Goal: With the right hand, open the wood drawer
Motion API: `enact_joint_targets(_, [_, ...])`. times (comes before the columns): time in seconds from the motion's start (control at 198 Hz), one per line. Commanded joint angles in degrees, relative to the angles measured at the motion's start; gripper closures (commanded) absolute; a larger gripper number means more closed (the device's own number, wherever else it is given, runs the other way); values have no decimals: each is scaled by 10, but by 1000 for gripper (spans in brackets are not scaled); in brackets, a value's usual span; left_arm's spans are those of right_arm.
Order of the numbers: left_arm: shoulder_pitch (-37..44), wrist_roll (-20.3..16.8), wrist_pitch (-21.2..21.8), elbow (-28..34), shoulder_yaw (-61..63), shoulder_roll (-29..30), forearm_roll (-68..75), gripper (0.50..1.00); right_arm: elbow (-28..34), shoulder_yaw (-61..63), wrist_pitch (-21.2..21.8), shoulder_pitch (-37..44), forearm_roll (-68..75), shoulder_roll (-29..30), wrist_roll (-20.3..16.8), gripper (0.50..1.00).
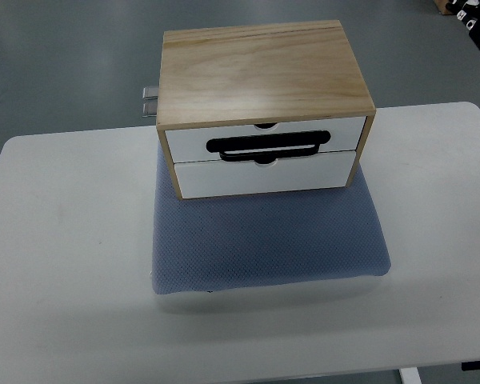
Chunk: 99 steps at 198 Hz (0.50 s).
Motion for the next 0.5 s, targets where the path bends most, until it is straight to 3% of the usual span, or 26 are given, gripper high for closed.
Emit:
enact_joint_targets(0.0, [0,1,0,0,0,0,0,500,64,-133,22,76,-7,-72,0,556])
enact_joint_targets(0.116, [0,1,0,0,-1,0,0,500,103,-211,45,130,-21,-109,0,556])
enact_joint_targets(0.121, [0,1,0,0,0,0,0,500,138,-267,58,178,-47,-129,0,556])
enact_joint_targets(0.213, [0,1,0,0,0,0,0,500,170,-308,69,218,-81,-140,0,556])
enact_joint_targets(0.218, [0,1,0,0,0,0,0,500,204,-350,80,261,-129,-153,0,556])
enact_joint_targets(0.243, [0,1,0,0,-1,0,0,500,216,-365,86,279,-148,-159,0,556])
enact_joint_targets(0.41, [0,1,0,0,-1,0,0,500,283,-426,153,396,-277,-165,-3,556])
enact_joint_targets(0.46, [0,1,0,0,-1,0,0,500,283,-426,153,396,-277,-165,-3,556])
enact_joint_targets(0.466, [0,0,0,0,-1,0,0,500,301,-435,184,428,-310,-163,-6,556])
enact_joint_targets(0.496, [0,1,0,0,-1,0,0,500,307,-440,193,442,-323,-160,-9,556])
